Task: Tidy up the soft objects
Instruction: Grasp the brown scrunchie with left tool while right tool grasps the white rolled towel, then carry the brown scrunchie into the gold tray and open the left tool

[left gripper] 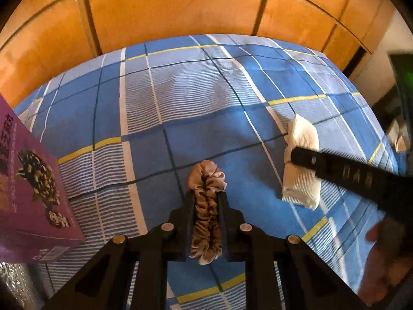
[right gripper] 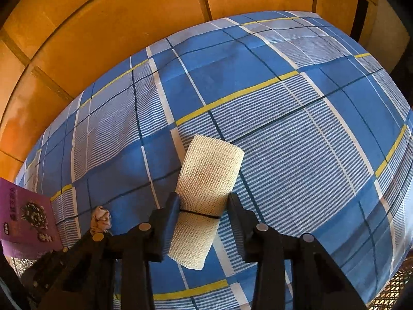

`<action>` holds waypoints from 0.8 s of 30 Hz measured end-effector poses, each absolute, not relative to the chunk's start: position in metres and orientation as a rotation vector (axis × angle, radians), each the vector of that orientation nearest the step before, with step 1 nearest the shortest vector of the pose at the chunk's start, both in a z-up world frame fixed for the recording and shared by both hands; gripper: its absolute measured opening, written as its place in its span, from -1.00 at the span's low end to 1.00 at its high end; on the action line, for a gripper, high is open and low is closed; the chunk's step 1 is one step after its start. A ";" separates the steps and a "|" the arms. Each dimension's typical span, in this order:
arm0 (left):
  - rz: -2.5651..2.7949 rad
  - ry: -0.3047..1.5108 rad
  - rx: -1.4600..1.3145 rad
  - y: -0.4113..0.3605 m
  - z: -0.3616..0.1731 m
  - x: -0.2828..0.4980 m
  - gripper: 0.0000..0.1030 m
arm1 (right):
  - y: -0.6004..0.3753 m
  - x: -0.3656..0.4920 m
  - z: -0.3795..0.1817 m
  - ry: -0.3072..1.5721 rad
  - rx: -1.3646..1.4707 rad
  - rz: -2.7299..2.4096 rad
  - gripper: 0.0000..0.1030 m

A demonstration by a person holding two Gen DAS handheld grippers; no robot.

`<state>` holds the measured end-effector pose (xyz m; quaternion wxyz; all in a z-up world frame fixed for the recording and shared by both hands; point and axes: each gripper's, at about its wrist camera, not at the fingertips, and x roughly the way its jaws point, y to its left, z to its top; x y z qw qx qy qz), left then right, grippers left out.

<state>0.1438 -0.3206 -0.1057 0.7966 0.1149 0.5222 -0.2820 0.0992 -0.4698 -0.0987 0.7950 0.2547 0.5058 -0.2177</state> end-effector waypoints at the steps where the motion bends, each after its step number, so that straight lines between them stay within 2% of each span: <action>1: -0.603 1.129 0.234 -0.323 -0.102 0.146 -0.68 | -0.470 0.100 -0.099 1.088 0.544 -0.468 -0.25; 7: -0.588 1.110 0.192 -0.342 -0.056 0.174 -0.67 | -0.467 0.102 -0.100 1.088 0.527 -0.466 -0.25; 13: -0.541 0.971 0.150 -0.342 0.024 0.210 -0.66 | -0.466 0.102 -0.101 1.082 0.507 -0.459 -0.23; 18: -0.413 0.873 0.112 -0.284 0.077 0.251 -0.66 | -0.463 0.104 -0.101 1.082 0.478 -0.457 -0.20; 24: -0.226 0.806 0.052 -0.166 0.103 0.278 -0.66 | -0.461 0.105 -0.101 1.083 0.447 -0.460 -0.20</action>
